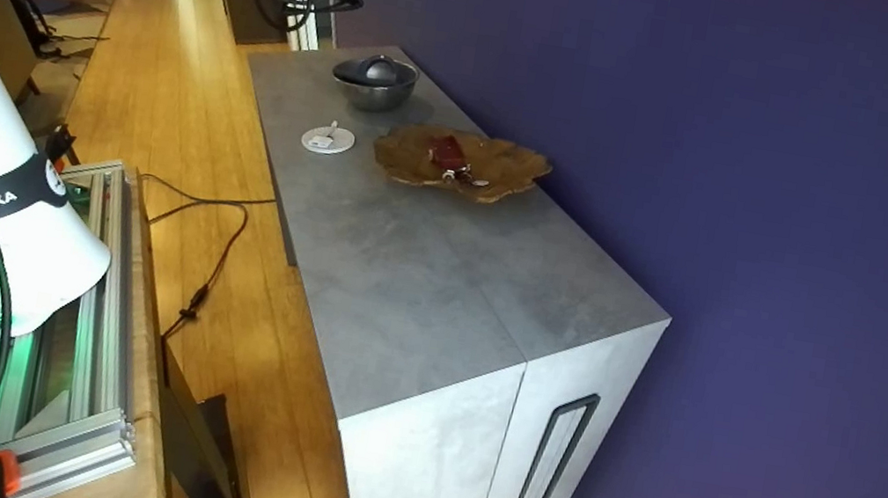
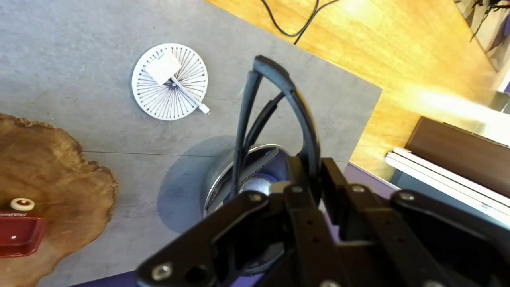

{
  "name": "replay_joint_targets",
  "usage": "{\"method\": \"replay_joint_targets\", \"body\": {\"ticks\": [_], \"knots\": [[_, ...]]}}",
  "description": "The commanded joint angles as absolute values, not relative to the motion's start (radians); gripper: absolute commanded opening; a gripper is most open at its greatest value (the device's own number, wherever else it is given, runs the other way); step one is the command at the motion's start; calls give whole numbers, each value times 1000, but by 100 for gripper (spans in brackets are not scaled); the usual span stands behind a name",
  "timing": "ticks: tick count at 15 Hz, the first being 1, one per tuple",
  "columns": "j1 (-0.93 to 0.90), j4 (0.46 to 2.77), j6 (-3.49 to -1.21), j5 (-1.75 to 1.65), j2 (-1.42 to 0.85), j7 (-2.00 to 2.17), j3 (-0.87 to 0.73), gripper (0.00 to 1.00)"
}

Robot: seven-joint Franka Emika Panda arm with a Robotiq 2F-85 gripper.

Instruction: Pick up the shades and move them to the left side of the table

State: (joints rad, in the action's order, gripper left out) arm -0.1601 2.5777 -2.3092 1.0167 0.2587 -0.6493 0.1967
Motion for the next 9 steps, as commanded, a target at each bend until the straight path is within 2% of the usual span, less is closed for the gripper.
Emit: {"method": "replay_joint_targets", "body": {"ticks": [1,7,9], "knots": [[-191,2558,-2327,1021,229,-642,190,4],[-320,2377,-2765,866,-107,-441,366,4],[-348,2347,-2814,746,-176,-351,371,4]]}}
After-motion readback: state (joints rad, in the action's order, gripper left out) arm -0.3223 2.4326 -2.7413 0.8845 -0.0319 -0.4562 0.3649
